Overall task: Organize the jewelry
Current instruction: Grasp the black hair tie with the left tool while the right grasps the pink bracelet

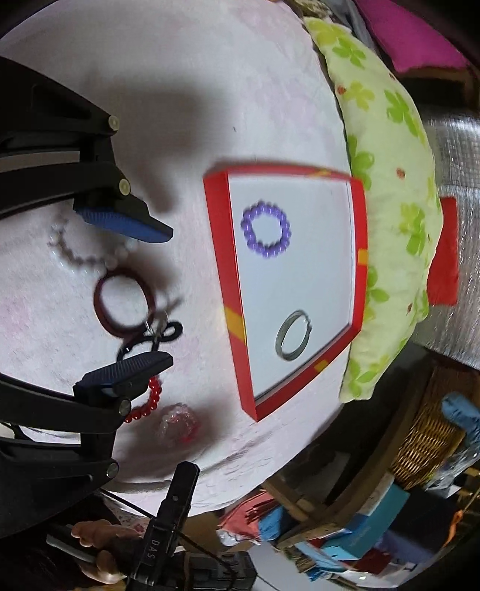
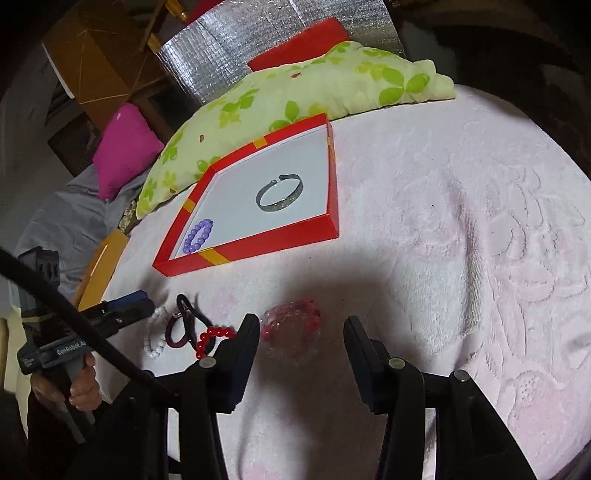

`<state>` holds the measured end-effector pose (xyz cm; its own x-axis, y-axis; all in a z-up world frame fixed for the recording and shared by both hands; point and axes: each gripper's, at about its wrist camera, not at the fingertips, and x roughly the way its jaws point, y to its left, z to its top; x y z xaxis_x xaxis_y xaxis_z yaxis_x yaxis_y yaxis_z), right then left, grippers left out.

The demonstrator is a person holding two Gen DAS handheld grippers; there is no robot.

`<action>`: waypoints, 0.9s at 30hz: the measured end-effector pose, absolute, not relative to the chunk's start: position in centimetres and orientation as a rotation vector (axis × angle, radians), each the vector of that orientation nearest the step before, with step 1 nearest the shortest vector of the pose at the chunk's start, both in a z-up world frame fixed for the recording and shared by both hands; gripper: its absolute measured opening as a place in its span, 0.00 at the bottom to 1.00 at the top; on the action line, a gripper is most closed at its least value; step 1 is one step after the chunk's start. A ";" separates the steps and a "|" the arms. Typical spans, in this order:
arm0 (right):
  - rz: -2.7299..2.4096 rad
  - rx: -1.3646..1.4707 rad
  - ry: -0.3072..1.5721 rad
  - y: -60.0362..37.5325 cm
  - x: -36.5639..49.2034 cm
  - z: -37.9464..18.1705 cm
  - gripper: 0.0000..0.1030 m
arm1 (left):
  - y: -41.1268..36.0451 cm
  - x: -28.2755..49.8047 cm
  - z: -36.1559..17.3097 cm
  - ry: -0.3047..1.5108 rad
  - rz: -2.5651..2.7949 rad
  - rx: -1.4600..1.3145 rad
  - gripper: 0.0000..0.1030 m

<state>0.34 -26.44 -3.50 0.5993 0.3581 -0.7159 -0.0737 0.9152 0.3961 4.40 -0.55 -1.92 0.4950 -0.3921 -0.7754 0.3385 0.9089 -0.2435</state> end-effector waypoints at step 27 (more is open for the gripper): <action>0.162 0.049 0.866 -22.6 1.3 -4.3 0.08 | -4.9 4.5 -3.2 0.936 -0.477 0.108 0.23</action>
<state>1.25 -22.59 -4.28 0.6365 0.1614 -0.7542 -0.1214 0.9866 0.1087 4.45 -4.90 -3.18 0.4979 -0.3472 -0.7947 0.4389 0.8912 -0.1144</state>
